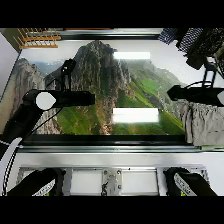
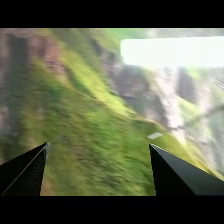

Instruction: Fold the clothes and pants, and hang the long-sleeved shirts on hangers.

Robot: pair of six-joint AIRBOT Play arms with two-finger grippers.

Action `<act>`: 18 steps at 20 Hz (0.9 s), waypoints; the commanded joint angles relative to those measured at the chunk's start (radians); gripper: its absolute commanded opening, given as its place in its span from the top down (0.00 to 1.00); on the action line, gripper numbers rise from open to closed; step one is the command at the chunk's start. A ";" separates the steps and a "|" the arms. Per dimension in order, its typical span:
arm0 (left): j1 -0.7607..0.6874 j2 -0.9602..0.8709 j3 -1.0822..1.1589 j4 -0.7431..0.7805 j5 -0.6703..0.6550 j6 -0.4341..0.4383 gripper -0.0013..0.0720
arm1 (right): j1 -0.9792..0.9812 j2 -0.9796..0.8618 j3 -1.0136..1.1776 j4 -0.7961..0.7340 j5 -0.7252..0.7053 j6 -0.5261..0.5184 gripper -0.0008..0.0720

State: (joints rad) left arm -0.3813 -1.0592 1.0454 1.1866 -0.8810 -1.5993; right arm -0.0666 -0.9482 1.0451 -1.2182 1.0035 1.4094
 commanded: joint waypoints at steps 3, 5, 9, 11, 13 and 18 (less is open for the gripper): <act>0.001 0.000 0.000 0.000 0.003 -0.010 0.98 | 0.145 -0.010 0.000 0.051 -0.038 -0.019 0.11; 0.001 0.000 0.000 0.000 0.003 -0.010 0.98 | 0.145 -0.010 0.000 0.053 -0.038 -0.019 0.67; 0.001 0.000 0.000 -0.003 -0.011 -0.010 0.98 | 0.144 -0.008 0.000 0.053 -0.018 -0.019 0.94; -0.006 0.000 0.000 -0.005 -0.013 -0.010 0.98 | 0.144 -0.009 0.000 0.053 -0.019 -0.019 0.95; -0.008 0.000 0.000 -0.004 -0.005 -0.010 0.98 | 0.144 -0.009 0.000 0.053 -0.019 -0.019 0.94; -0.008 0.000 0.000 -0.004 -0.005 -0.010 0.98 | 0.144 -0.009 0.000 0.053 -0.019 -0.019 0.95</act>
State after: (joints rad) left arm -0.3885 -1.0592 1.0454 1.1824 -0.8867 -1.6093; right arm 0.0761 -0.9565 1.0451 -1.1664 0.9829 1.3903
